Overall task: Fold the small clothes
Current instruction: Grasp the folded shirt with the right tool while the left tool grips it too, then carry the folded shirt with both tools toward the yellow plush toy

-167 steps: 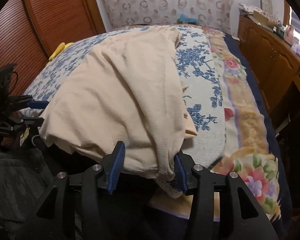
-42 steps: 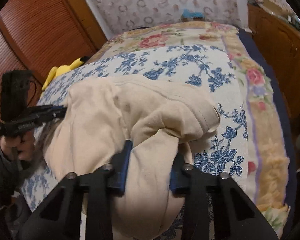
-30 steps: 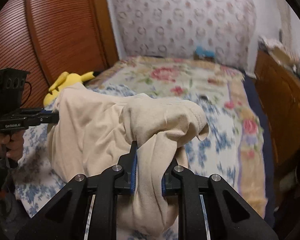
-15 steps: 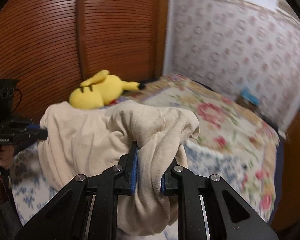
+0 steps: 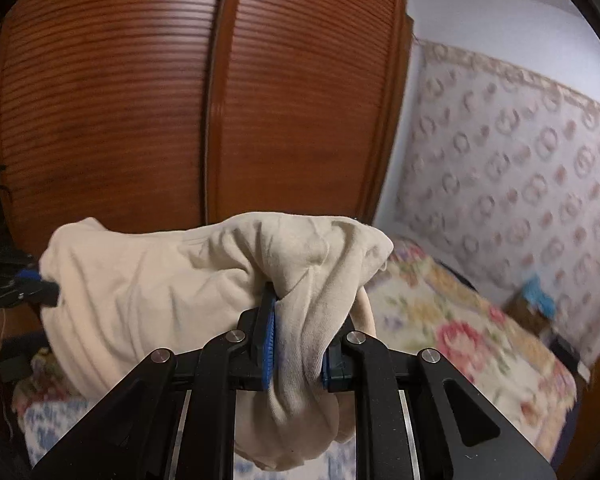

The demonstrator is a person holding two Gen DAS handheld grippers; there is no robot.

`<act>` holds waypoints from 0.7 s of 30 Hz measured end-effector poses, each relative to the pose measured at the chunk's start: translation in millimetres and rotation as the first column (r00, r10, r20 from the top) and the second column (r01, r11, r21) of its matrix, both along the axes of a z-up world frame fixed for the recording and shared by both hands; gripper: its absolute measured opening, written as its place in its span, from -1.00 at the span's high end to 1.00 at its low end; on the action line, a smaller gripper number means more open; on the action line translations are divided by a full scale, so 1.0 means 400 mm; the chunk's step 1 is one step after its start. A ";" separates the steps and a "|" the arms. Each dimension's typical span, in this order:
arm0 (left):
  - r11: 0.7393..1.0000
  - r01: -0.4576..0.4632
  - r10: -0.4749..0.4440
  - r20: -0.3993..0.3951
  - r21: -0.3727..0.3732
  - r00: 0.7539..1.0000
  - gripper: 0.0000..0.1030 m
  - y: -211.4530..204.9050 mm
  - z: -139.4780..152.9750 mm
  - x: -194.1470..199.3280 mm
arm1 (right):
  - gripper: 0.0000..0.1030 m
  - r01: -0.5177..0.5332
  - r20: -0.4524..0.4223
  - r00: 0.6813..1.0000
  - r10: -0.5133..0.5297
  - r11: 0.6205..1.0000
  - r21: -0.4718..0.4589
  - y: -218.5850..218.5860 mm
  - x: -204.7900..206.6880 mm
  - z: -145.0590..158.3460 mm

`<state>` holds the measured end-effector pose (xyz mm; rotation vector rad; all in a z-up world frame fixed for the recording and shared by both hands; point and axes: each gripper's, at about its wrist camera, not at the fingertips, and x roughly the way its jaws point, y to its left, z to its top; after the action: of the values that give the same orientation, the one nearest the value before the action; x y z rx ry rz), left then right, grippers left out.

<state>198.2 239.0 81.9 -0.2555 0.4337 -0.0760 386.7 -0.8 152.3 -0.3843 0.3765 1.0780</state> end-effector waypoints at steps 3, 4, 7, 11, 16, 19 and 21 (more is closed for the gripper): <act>0.999 -0.033 0.033 -0.005 0.019 0.999 0.86 0.022 -0.020 0.004 | 0.72 -0.043 0.013 0.999 0.043 0.999 0.020 0.079 0.027 -0.016; 0.999 -0.036 0.036 -0.018 0.009 0.999 0.86 0.029 -0.038 0.008 | 0.73 -0.052 0.011 0.999 0.051 0.998 0.021 0.095 0.032 -0.024; 0.999 -0.029 0.028 -0.081 -0.021 0.996 0.86 0.022 -0.099 0.027 | 0.72 -0.074 -0.015 0.997 0.074 0.997 -0.007 0.135 0.046 -0.086; 0.998 -0.009 -0.002 -0.200 -0.055 0.980 0.86 -0.003 -0.221 0.042 | 0.72 -0.110 -0.107 0.989 0.097 0.987 -0.118 0.150 0.076 -0.207; 0.994 -0.013 -0.021 -0.298 -0.110 0.954 0.86 -0.022 -0.355 0.036 | 0.71 -0.181 -0.228 0.966 0.120 0.946 -0.268 0.125 0.092 -0.363; 0.991 -0.039 -0.009 -0.347 -0.131 0.938 0.86 -0.019 -0.418 0.036 | 0.69 -0.186 -0.267 0.958 0.104 0.935 -0.304 0.123 0.101 -0.404; 0.990 -0.051 -0.003 -0.373 -0.134 0.928 0.86 -0.030 -0.439 0.026 | 0.68 -0.186 -0.290 0.953 0.092 0.930 -0.316 0.131 0.108 -0.425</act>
<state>208.5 227.2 -93.7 -0.4186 0.8065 -0.0338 429.7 51.6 -17.8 -0.5802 0.7970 1.2118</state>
